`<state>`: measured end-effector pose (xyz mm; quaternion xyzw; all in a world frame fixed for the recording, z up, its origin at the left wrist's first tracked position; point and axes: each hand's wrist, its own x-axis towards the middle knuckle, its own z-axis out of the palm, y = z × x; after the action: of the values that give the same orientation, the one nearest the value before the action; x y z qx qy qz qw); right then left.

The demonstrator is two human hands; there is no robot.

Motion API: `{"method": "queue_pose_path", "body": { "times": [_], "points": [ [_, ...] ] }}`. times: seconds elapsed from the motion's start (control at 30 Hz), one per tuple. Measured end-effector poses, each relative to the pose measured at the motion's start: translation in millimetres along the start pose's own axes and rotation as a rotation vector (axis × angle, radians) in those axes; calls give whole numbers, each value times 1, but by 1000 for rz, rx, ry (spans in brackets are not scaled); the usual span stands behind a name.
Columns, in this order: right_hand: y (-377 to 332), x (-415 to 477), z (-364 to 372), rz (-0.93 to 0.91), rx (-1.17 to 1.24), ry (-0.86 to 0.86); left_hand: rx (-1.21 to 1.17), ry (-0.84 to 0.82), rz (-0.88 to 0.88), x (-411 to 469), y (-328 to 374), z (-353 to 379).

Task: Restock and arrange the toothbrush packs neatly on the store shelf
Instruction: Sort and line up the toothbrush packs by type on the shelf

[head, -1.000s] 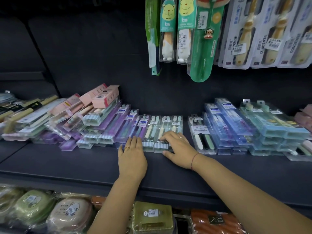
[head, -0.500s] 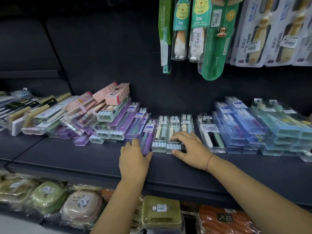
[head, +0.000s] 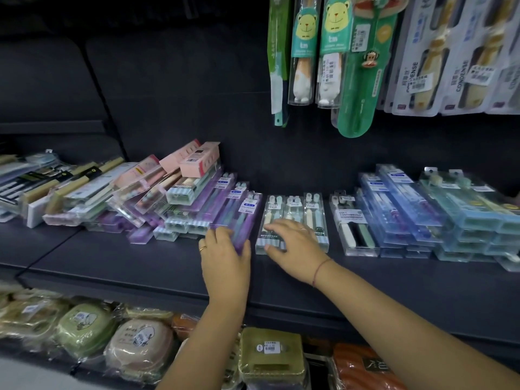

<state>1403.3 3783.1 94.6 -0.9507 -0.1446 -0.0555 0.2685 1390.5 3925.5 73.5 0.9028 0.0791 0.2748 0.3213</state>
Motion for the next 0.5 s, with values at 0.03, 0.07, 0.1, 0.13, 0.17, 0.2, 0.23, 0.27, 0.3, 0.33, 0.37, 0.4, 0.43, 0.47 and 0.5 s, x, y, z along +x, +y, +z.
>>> {"method": "queue_pose_path", "body": {
  "times": [0.03,0.07,0.1,0.13,0.17,0.2,0.23,0.27,0.3,0.33,0.37,0.4,0.43,0.47,0.5],
  "points": [
    [1,1,1,28,-59,-31,-2,-61,1,1,0,3],
    [2,1,3,48,-106,-51,-1,-112,21,2,-1,5],
    [4,-1,4,60,-138,-61,8,-153,54,2,-1,8],
    [6,-4,4,65,-162,-61,35,-182,90,2,-2,10],
    [9,-7,5,68,-183,-54,78,-186,133,2,-2,12],
    [11,-10,6,74,-207,-40,123,-173,177,2,-1,14],
    [15,-13,6,90,-236,-20,152,-171,217,2,1,16],
    [20,-17,5,114,-263,1,165,-203,251,1,4,19],
    [24,-20,4,142,-279,19,175,-257,286,0,7,22],
    [30,-23,3,163,-279,27,200,-312,320,0,9,25],
    [35,-26,2,169,-268,28,235,-358,347,-1,11,28],
    [39,-28,1,161,-249,22,264,-383,362,-1,11,30],
    [42,-29,0,143,-229,20,277,-394,365,-1,11,31],
    [44,-30,0,124,-209,25,276,-394,366,-1,10,31],
    [46,-30,0,105,-191,38,272,-390,368,-1,10,30]
  ]
}}
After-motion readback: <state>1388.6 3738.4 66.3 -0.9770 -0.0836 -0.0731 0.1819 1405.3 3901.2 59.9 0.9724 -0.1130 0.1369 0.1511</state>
